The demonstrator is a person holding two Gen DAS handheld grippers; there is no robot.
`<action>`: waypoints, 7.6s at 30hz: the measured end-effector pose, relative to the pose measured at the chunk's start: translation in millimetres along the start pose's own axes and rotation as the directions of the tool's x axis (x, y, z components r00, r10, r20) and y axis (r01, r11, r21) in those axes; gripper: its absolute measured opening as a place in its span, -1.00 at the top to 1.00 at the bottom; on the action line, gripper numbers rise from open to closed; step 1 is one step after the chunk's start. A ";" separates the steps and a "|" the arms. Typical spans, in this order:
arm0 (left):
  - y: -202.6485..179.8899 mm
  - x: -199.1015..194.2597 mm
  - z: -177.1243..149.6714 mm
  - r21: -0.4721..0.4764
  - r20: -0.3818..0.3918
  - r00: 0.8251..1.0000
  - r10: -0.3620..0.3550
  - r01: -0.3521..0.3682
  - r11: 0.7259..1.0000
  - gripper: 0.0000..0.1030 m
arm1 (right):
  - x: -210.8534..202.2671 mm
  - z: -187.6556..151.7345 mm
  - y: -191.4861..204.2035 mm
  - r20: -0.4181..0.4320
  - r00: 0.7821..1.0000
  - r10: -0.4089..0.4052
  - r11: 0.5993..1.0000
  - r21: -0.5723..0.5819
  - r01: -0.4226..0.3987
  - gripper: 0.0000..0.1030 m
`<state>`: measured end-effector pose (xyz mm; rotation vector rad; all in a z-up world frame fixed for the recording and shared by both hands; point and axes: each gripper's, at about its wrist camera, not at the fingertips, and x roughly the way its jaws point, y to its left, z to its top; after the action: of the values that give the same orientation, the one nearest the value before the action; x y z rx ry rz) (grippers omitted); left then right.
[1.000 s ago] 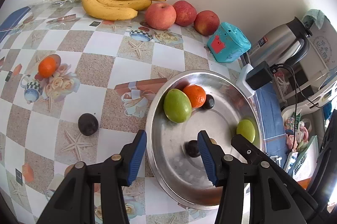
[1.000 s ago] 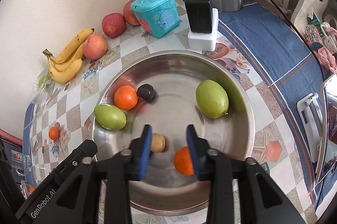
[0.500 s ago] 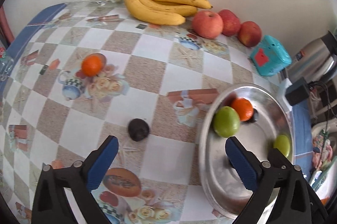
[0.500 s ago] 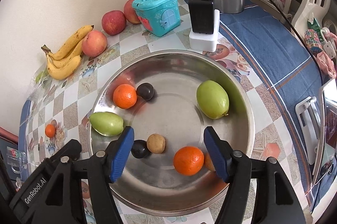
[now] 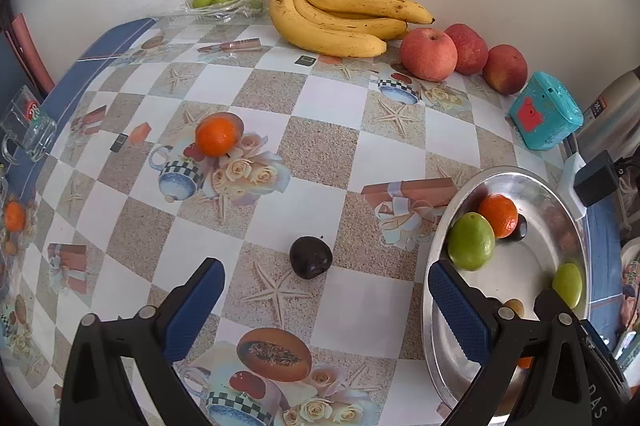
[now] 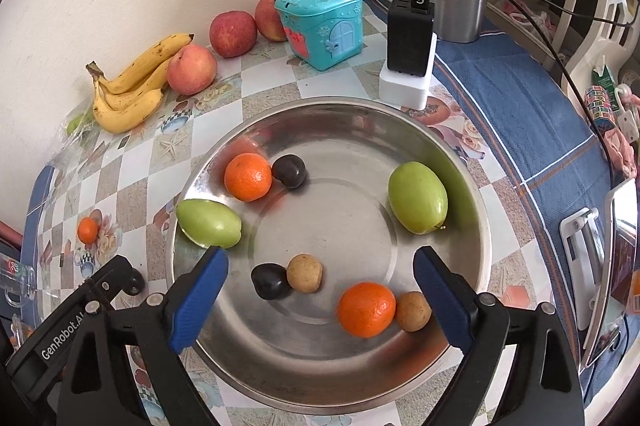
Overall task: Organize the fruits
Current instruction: 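Lift both open tools out of the bowl toward the dark plum and orange, then grasp the dark plum on the tablecloth with the right tool, then grasp the orange with the left tool while the right tool holds the plum, then carry the plum and orange over the steel bowl with both tools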
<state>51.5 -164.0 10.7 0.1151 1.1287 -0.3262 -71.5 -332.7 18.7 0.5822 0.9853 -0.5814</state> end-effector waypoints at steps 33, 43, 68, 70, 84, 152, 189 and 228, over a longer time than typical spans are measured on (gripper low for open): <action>90.3 -3.3 14.5 -0.258 -0.025 0.992 0.126 -0.128 0.958 -1.00 | 6.2 -8.5 58.0 -0.038 0.999 -0.006 0.995 -0.101 0.002 -0.82; 152.5 0.3 19.7 -0.388 -0.061 0.990 0.130 -0.143 0.910 -1.00 | 15.1 -18.9 109.7 -0.068 0.997 0.034 0.984 -0.174 -0.045 -0.82; 185.6 20.4 19.2 -0.417 -0.128 0.982 0.142 -0.183 0.890 -1.00 | 34.0 -44.3 175.1 -0.093 0.988 0.123 0.945 -0.292 -0.145 -0.82; 183.2 25.9 17.3 -0.405 -0.141 0.979 0.149 -0.194 0.894 -1.00 | 35.7 -45.4 175.9 -0.090 0.987 0.131 0.944 -0.294 -0.152 -0.82; 180.4 40.2 9.8 -0.391 -0.177 0.971 0.159 -0.217 0.894 -1.00 | 51.3 -51.3 171.6 -0.106 0.981 0.165 0.945 -0.269 -0.188 0.14; 151.1 37.3 21.3 -0.284 -0.110 0.989 0.098 -0.125 0.950 -1.00 | 64.6 -42.3 162.0 -0.149 0.949 0.279 0.939 -0.166 -0.302 0.45; 122.4 62.2 64.8 -0.079 0.122 0.977 -0.176 0.186 0.979 0.29 | 55.6 -11.0 166.6 -0.052 0.959 0.280 0.937 -0.201 -0.285 0.45; 137.3 -48.9 0.2 -0.256 0.121 0.959 -0.255 0.279 0.926 0.30 | -21.0 -72.3 111.3 -0.036 0.985 0.168 0.948 -0.268 -0.171 0.45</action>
<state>75.7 -24.3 44.7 -0.2961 1.0946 -0.4115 -46.9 -200.8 26.8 0.4213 0.9958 -0.2834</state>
